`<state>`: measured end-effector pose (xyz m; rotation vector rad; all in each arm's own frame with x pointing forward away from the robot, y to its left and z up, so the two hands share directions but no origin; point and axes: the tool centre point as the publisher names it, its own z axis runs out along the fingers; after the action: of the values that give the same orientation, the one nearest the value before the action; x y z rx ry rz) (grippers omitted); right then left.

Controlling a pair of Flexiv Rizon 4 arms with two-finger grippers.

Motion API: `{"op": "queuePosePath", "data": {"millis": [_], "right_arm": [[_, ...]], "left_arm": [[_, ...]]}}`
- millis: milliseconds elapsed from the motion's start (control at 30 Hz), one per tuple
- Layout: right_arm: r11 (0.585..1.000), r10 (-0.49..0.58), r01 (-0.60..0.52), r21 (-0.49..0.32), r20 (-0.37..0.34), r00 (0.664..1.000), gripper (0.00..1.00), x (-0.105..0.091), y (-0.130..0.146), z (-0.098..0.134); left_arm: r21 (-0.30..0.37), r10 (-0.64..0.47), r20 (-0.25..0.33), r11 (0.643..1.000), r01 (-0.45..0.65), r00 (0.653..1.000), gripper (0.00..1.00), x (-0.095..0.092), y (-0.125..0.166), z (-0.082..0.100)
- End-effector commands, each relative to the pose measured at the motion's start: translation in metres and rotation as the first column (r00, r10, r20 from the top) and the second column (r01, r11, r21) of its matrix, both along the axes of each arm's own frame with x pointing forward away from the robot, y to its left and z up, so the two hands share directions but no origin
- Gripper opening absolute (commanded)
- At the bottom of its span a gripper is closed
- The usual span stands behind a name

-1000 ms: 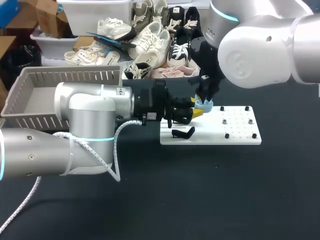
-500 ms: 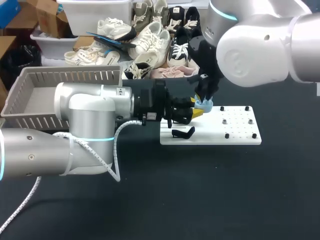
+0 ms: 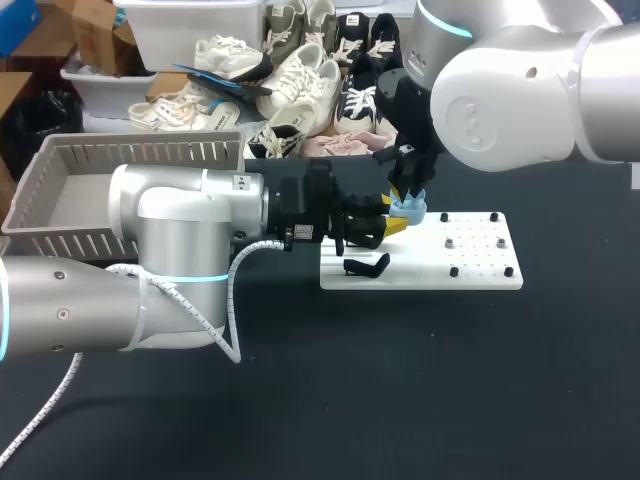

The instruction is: Pick up each earbud case from the left stands, insert the matching earbuds, close the lid, and place the case in the box.

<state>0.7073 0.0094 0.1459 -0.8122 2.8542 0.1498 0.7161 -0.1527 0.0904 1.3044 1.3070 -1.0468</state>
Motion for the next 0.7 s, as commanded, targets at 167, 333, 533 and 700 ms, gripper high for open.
{"op": "queuePosePath", "data": {"millis": [167, 333, 533, 700], "right_arm": [[1.0, -0.002, 0.002, 0.001, -0.001, 1.0, 0.0, 0.0006, 0.0006, 0.0001], [1.0, -0.004, 0.004, 0.007, 0.0, 1.0, 0.0, 0.0, 0.0002, -0.0007], [1.0, -0.005, 0.005, 0.014, -0.002, 1.0, 0.0, -0.0004, 0.0002, -0.0027], [1.0, -0.004, 0.004, 0.019, -0.002, 1.0, 0.0, -0.0004, 0.0008, -0.0031]], "left_arm": [[-0.001, 0.004, 0.002, 1.0, -0.004, 1.0, 0.0, -0.0014, -0.0003, 0.0], [-0.001, 0.004, 0.002, 1.0, -0.004, 1.0, 0.0, -0.0014, -0.0003, 0.0], [-0.001, 0.004, 0.002, 1.0, -0.004, 1.0, 0.0, -0.0014, -0.0003, 0.0], [-0.001, 0.004, 0.002, 1.0, -0.004, 1.0, 0.0, -0.0014, -0.0003, 0.0]]}}
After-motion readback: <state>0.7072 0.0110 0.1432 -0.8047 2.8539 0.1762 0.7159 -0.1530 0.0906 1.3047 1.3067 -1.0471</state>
